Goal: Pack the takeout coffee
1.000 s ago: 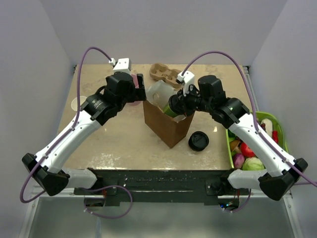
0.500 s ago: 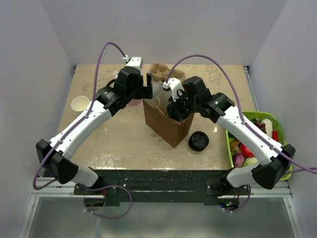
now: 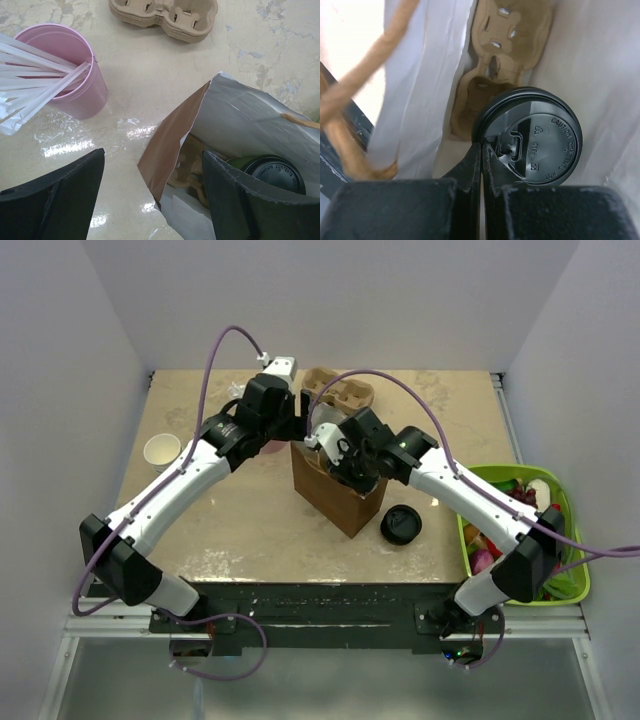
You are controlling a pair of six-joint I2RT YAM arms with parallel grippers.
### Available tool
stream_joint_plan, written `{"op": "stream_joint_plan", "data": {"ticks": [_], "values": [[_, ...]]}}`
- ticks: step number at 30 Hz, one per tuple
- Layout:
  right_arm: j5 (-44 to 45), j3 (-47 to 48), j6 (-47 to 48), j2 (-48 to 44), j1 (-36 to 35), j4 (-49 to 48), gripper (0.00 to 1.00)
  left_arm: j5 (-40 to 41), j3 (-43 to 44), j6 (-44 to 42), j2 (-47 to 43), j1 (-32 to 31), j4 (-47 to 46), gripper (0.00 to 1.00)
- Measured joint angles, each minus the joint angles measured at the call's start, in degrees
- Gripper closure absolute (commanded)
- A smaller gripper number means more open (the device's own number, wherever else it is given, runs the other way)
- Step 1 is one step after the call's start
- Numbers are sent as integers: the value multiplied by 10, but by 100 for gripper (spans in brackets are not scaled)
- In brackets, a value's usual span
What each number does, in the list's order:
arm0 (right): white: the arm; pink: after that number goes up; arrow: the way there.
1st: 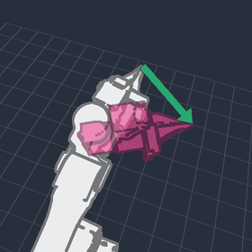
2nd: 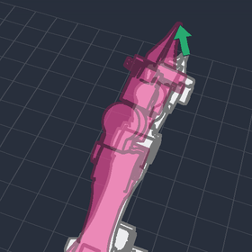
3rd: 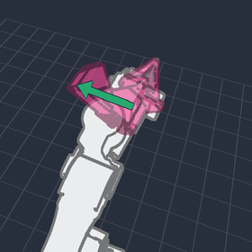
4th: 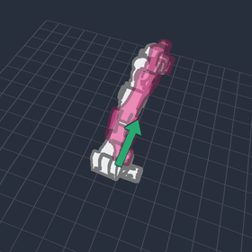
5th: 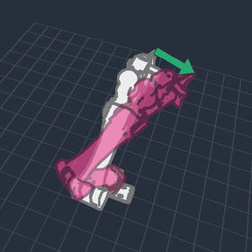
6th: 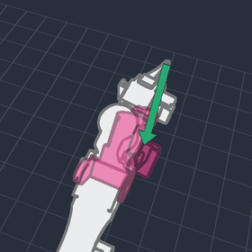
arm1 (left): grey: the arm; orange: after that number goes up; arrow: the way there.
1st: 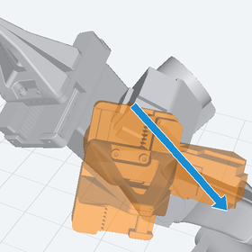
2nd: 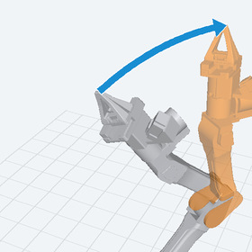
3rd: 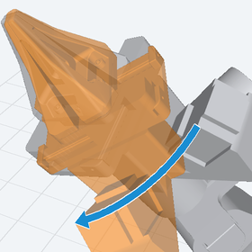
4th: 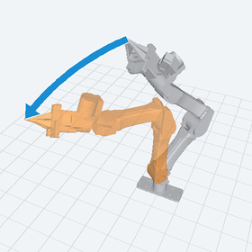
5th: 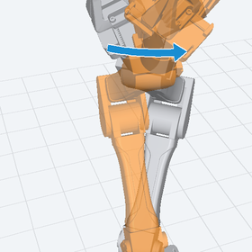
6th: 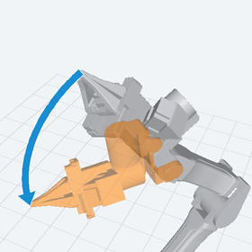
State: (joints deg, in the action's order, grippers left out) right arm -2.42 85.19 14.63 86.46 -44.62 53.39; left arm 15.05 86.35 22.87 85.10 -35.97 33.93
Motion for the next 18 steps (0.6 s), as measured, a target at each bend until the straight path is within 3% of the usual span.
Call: {"op": "stream_joint_plan", "data": {"ticks": [18], "values": [[3,0,52,72,-4,32,100,-14,-8,-12,12,3,-5,24]]}}
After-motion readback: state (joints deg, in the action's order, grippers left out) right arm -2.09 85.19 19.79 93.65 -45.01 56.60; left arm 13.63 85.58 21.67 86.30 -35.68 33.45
